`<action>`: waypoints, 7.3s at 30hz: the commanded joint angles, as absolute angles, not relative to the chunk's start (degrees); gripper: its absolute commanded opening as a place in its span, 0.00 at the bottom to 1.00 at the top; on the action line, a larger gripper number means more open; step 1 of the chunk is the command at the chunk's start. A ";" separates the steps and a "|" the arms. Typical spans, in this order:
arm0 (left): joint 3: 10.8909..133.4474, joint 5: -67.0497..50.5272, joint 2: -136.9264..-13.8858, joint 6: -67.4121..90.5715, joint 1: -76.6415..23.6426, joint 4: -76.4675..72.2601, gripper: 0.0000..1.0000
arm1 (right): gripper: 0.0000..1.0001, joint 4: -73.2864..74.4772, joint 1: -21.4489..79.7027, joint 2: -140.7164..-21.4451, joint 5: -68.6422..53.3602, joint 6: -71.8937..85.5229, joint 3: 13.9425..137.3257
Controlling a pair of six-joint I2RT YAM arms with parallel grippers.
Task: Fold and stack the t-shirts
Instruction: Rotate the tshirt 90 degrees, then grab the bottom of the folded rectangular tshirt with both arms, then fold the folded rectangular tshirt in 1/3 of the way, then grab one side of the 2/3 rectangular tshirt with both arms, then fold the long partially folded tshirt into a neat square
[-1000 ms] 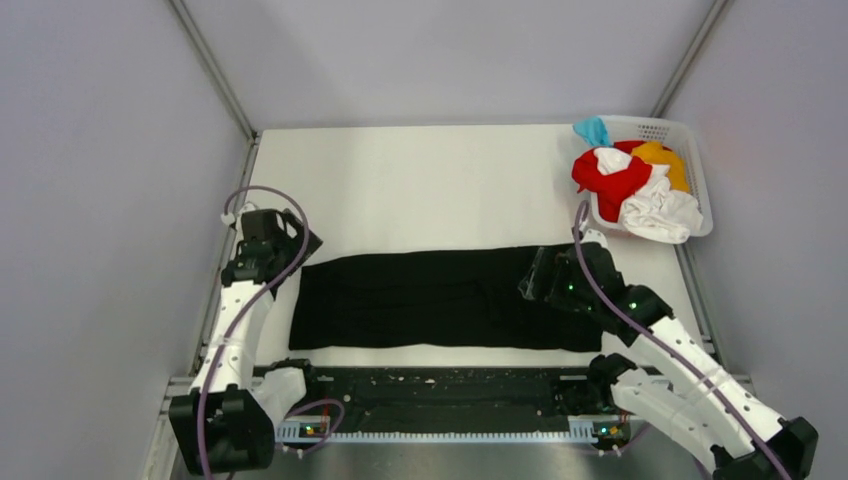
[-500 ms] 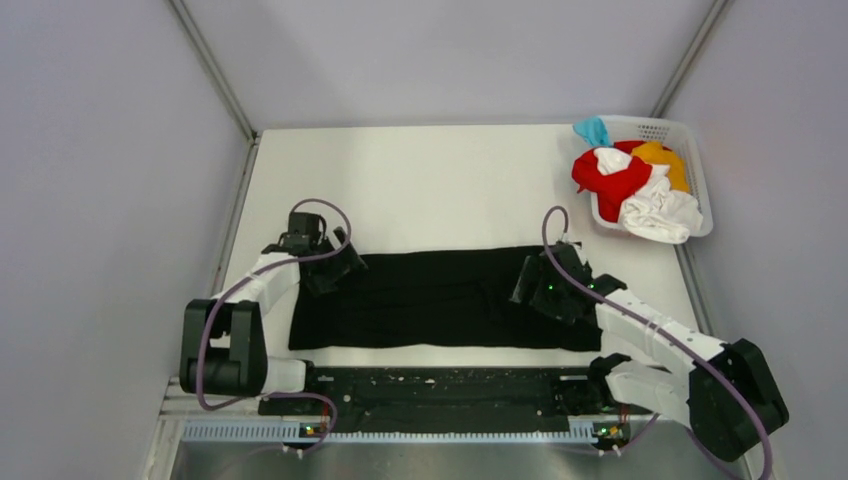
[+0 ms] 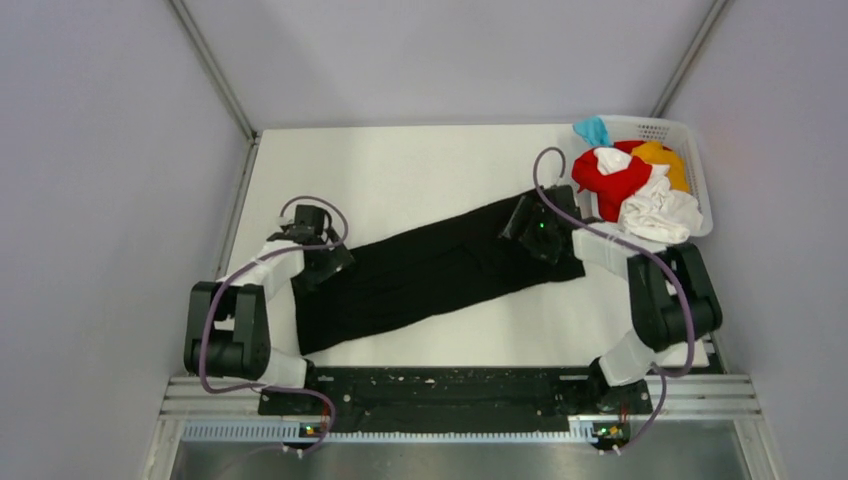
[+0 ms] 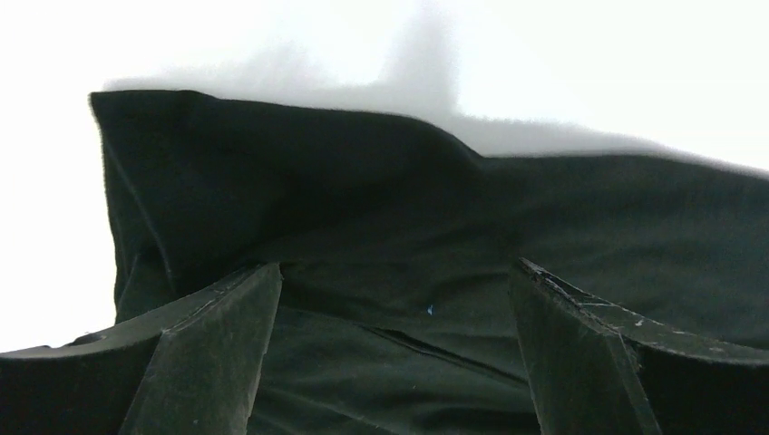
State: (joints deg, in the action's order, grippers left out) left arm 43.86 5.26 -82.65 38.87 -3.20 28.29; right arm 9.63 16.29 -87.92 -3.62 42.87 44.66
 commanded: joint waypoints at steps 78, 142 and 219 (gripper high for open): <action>23.49 10.67 -61.58 63.18 -59.32 19.46 0.00 | 0.30 10.38 50.88 -60.05 -8.13 52.66 18.82; 91.66 -8.06 -114.67 26.62 -21.72 19.22 0.00 | 0.03 0.48 15.97 -104.91 -14.45 29.15 69.31; 25.28 -9.07 -43.66 48.04 -32.23 22.78 0.00 | 0.00 26.10 33.77 -46.28 -21.96 48.16 24.04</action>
State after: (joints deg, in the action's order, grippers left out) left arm 25.52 -14.74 -57.98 45.43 -28.75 12.53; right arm 12.12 30.55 -56.45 -22.76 45.15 22.85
